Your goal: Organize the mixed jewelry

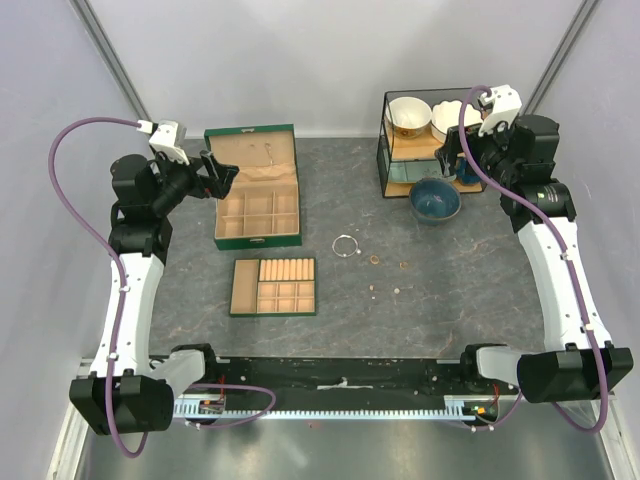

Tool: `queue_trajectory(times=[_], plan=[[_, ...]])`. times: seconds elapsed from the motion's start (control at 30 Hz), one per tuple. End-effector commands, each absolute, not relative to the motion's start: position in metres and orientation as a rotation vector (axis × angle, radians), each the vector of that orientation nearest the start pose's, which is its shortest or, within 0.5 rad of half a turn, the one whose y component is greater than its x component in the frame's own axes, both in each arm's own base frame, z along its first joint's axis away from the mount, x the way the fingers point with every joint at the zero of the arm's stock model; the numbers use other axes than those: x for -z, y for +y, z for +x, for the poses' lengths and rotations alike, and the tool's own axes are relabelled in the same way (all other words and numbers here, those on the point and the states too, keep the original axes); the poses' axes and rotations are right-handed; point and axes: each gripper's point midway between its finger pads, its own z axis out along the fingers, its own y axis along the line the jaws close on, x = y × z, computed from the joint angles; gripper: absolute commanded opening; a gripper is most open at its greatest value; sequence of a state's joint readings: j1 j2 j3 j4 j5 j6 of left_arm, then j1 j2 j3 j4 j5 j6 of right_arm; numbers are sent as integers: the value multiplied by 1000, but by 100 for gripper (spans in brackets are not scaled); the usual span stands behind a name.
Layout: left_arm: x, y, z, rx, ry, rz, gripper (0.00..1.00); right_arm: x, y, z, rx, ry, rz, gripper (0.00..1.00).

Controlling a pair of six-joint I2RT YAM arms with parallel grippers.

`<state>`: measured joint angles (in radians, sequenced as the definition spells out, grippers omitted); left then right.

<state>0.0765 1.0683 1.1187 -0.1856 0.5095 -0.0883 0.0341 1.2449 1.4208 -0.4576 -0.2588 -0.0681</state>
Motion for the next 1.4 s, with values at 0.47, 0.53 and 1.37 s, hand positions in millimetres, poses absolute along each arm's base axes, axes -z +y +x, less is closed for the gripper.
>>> queue_trajectory(times=[0.47, 0.53, 1.37], plan=[[-353, -69, 347, 454, 1654, 310, 99, -364, 67, 380, -271, 1790, -339, 98], [-350, -69, 346, 455, 1662, 317, 99, -364, 68, 377, -274, 1788, -354, 98], [-280, -71, 329, 460, 1818, 392, 99, -145, 212, 387, -250, 2270, -748, 85]])
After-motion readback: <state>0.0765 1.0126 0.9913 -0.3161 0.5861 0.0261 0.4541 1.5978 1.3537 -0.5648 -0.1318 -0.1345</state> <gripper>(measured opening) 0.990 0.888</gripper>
